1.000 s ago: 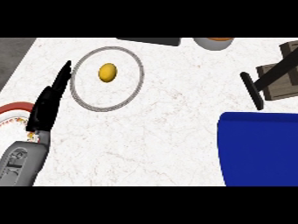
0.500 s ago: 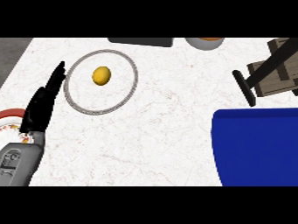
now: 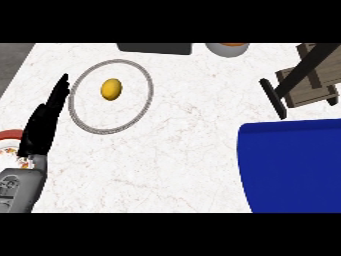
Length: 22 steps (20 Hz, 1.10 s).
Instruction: Pick the croissant from the tray and place it in the tiered basket
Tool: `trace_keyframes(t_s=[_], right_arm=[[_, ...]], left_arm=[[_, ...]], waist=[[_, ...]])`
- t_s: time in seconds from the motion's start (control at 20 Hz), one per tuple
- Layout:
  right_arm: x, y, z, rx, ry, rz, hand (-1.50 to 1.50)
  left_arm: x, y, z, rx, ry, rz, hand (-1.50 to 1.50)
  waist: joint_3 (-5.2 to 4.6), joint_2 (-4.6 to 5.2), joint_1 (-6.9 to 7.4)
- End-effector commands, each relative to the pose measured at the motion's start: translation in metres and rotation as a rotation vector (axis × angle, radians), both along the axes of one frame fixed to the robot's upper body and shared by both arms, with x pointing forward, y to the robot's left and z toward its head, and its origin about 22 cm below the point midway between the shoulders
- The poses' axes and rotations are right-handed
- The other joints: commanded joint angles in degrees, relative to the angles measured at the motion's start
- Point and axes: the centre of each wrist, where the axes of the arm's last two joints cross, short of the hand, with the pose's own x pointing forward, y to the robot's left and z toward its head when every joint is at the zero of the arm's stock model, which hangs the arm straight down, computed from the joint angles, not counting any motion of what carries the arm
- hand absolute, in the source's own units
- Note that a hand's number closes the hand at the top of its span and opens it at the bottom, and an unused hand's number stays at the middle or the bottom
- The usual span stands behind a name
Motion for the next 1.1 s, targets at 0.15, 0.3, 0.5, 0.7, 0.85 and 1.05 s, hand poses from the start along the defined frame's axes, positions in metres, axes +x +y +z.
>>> trace_keyframes(t_s=[0.15,0.3,0.5,0.7,0.85,1.05], right_arm=[[0.008,-0.001,-0.033,0.180,-0.048,-0.074,1.50],[0.004,-0.010,-0.029,0.336,-0.259,-0.125,1.50],[0.005,-0.022,-0.052,0.341,-0.235,-0.120,-1.50],[0.008,-0.008,-0.062,0.288,-0.355,-0.087,-1.50],[-0.004,-0.007,-0.017,0.221,-0.472,-0.060,-1.50],[-0.006,0.007,-0.012,0.119,-0.564,-0.062,-1.50]], left_arm=[[-0.008,0.010,-0.008,0.000,0.008,0.022,0.00],[-0.007,0.009,-0.009,0.002,0.019,0.038,0.00],[-0.009,0.018,-0.016,0.018,0.005,0.037,0.00],[-0.018,0.003,-0.023,0.004,0.003,0.018,0.00],[-0.014,0.019,-0.015,0.019,0.021,0.038,0.00],[-0.011,0.014,-0.003,-0.002,0.014,0.029,0.00]], waist=[[0.04,-0.38,-1.22],[0.14,-0.34,-1.33],[0.05,-0.19,-1.62],[0.07,-0.71,-1.80],[0.02,-0.83,-1.95],[0.03,-1.05,-1.87]])
